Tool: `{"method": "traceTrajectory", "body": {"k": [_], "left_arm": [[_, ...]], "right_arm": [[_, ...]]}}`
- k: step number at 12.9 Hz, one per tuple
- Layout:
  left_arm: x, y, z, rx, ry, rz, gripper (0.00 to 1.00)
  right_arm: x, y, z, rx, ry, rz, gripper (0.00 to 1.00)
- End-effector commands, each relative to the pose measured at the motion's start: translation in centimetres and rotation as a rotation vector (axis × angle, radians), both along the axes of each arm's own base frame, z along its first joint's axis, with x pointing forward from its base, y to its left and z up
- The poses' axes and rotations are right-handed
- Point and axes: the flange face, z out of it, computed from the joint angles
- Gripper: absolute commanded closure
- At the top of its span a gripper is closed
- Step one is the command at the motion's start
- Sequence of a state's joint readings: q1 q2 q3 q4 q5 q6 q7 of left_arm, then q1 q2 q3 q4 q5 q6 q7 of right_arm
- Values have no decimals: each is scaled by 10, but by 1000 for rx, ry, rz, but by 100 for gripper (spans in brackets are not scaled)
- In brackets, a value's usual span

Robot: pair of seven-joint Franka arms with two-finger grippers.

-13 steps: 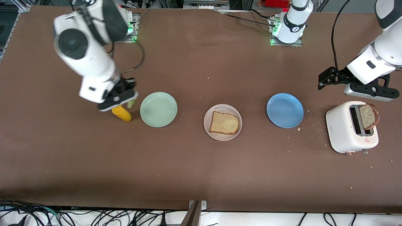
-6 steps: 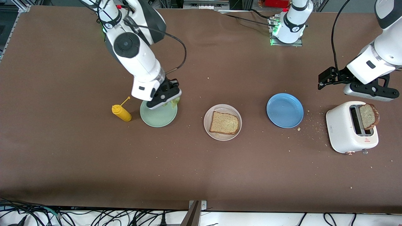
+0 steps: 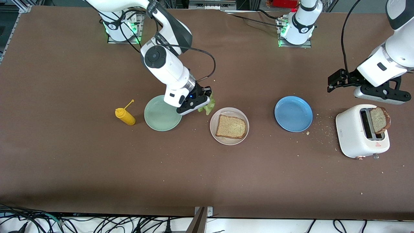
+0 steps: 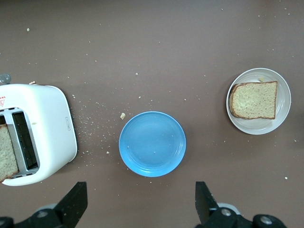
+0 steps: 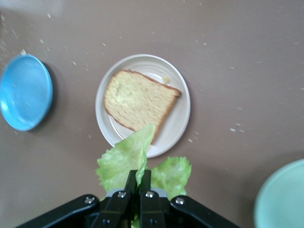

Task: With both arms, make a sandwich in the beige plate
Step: 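Lift the lettuce leaf and carry it toward the beige plate, then lower the lettuce leaf onto the bread slice with the right gripper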

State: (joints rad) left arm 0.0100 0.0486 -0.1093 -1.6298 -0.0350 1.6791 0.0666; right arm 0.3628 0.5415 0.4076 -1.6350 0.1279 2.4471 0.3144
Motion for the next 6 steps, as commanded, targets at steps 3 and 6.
{"method": "traceTrajectory", "body": {"k": [3, 6], "left_arm": [[2, -1, 5, 28, 1, -11, 0], [2, 0, 5, 28, 1, -9, 0]], "right_arm": [[7, 31, -48, 133, 58, -129, 100], [14, 48, -65, 165, 100, -179, 100]]}}
